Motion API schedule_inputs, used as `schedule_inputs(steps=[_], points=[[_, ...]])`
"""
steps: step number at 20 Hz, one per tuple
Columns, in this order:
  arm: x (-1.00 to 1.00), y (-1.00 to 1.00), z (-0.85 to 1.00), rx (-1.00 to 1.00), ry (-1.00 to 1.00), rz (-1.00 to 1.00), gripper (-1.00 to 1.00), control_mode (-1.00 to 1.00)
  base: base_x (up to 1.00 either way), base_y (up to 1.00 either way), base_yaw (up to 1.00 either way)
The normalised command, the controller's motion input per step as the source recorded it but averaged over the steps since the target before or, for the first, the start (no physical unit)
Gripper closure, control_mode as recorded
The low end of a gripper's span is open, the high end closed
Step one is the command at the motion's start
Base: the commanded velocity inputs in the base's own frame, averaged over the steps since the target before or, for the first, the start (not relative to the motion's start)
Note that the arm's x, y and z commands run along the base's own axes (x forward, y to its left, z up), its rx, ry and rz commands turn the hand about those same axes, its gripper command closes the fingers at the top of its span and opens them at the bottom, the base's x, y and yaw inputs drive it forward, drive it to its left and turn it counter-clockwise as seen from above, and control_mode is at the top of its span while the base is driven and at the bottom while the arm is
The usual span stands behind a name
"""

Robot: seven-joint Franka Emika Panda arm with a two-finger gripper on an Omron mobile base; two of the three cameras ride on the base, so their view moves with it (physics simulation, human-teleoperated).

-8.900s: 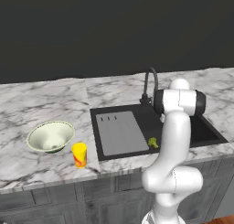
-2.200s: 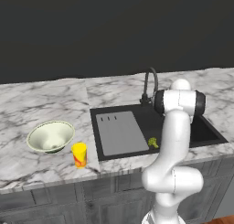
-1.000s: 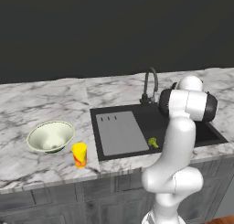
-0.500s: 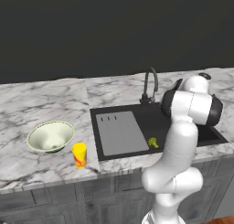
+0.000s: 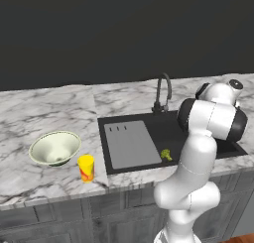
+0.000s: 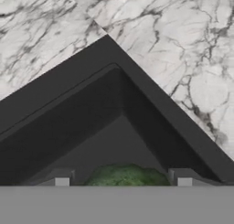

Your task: Remove the broccoli and broccoli from the sink. Then move the bowl and cup from the counter to the sink for washing.

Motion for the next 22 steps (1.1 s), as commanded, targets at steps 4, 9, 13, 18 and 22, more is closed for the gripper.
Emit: schedule_inputs(steps=[4, 9, 13, 18, 22], points=[[-0.10, -0.20, 0.24, -0.12, 0.00, 0.00, 1.00, -1.00, 0.00, 0.00, 0.00], [-0.08, -0.21, 0.19, -0.15, 0.00, 0.00, 1.00, -1.00, 0.00, 0.00, 0.00], [-0.10, -0.30, 0.07, -0.10, 0.00, 0.00, 1.00, -1.00, 0.00, 0.00, 0.00], [-0.12, -0.36, 0.02, -0.02, 0.02, 0.00, 1.00, -1.00, 0.00, 0.00, 0.00], [-0.09, -0.30, 0.00, 0.00, 0.11, 0.00, 1.00, -1.00, 0.00, 0.00, 0.00]])
